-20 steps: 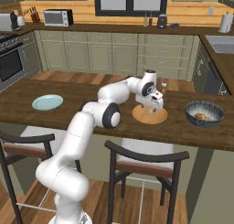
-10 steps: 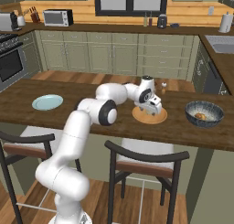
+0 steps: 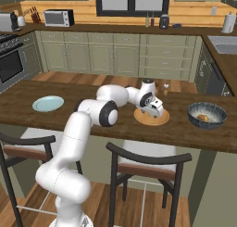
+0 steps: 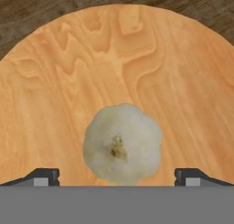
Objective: Pick the chicken drumstick and garlic from their plates and place them in the bowl. Then put the bowl in the fridge.
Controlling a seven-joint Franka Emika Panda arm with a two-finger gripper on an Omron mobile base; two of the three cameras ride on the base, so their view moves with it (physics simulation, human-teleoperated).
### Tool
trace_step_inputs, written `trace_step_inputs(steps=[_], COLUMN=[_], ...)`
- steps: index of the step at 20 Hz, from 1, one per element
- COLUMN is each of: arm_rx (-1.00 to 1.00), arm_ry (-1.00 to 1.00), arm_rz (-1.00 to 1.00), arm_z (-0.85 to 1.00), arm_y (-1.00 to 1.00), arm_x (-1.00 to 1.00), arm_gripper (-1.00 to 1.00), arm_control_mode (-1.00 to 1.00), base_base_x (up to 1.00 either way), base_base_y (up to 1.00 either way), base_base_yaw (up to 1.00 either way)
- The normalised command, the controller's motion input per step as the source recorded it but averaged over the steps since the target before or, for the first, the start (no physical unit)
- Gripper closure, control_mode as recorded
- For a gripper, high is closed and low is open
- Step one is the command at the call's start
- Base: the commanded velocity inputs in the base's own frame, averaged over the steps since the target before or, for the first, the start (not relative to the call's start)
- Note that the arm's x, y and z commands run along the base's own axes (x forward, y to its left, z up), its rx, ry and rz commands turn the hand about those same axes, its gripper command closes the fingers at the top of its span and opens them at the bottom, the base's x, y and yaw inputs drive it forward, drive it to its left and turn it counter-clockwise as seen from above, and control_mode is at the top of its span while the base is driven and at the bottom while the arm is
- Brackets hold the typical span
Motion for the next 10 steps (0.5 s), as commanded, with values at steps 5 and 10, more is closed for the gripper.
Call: trace_step_inputs(steps=[5, 10], arm_rx=[0.00, 0.00], arm_ry=[0.00, 0.00], arm_rz=[0.00, 0.00], arm_z=[0.00, 0.00], arm_y=[-0.13, -0.08], arm_x=[0.15, 0.14], arm_gripper=[-1.00, -1.00], arm_control_mode=[-1.00, -1.00], base_base_x=[0.00, 0.00], base_base_y=[0.00, 0.00], base_base_yaw=[0.00, 0.00])
